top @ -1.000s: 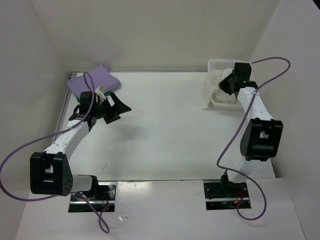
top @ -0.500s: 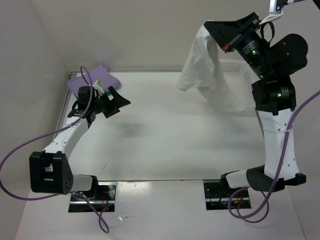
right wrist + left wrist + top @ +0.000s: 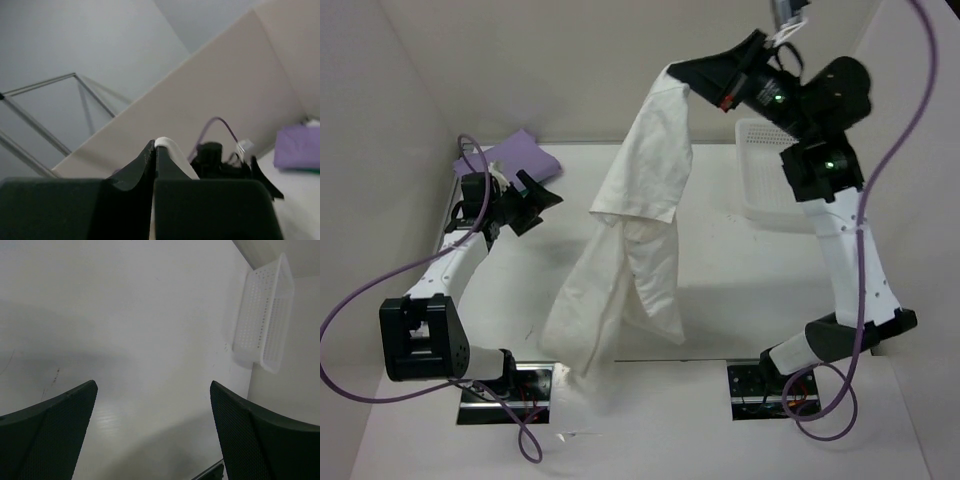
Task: Fold and stack the t-shirts
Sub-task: Move the tshirt to the center of the board
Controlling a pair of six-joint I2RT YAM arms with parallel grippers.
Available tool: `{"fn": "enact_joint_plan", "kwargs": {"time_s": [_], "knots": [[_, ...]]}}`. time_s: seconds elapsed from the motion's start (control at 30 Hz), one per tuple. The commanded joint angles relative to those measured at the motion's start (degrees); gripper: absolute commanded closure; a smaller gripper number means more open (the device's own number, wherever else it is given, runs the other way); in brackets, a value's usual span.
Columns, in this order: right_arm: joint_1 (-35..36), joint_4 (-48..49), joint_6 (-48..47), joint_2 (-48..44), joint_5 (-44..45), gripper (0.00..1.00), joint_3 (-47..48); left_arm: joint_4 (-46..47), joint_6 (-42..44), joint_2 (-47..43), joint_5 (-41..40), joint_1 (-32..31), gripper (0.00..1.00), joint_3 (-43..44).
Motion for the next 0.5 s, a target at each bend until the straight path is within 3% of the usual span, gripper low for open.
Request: {"fn": "enact_joint_plan", "kwargs": {"time_s": [0.0,0.1,0.23,0.33,0.37,0.47], "knots": [[0.2,2.1,-3.0,4.0,0.6,1.00,-11.1,1.0,1.5,0.2,-0.6,0.3,0.00,2.8],[0.2,2.1,-7.6,10.1,6.5,1.00,-19.0,0.4,3.8,0.2,-2.4,0.3,0.00,3.3],[-2.6,-4.6,-9.9,22.5,11.0,1.00,-13.2,-1.7,7.9,1.3,-2.4,0.3,0.00,6.1],[-3.1,-10.9,-12.5,23.2,18.6,0.83,-14.0,-3.6,12.7,1.3,-3.9,-3.0,0.00,8.3],[-3.1,-10.9,-13.0,21.9,20.6,0.68,-15.7,-3.6,13.7,1.3,-3.9,-4.1,0.00,8.3],[-3.1,-10.9,-14.7,16.4,26.6,0.50,-21.5,-6.4,17.8,1.3,-4.4,-10.0,0.00,8.9]]}}
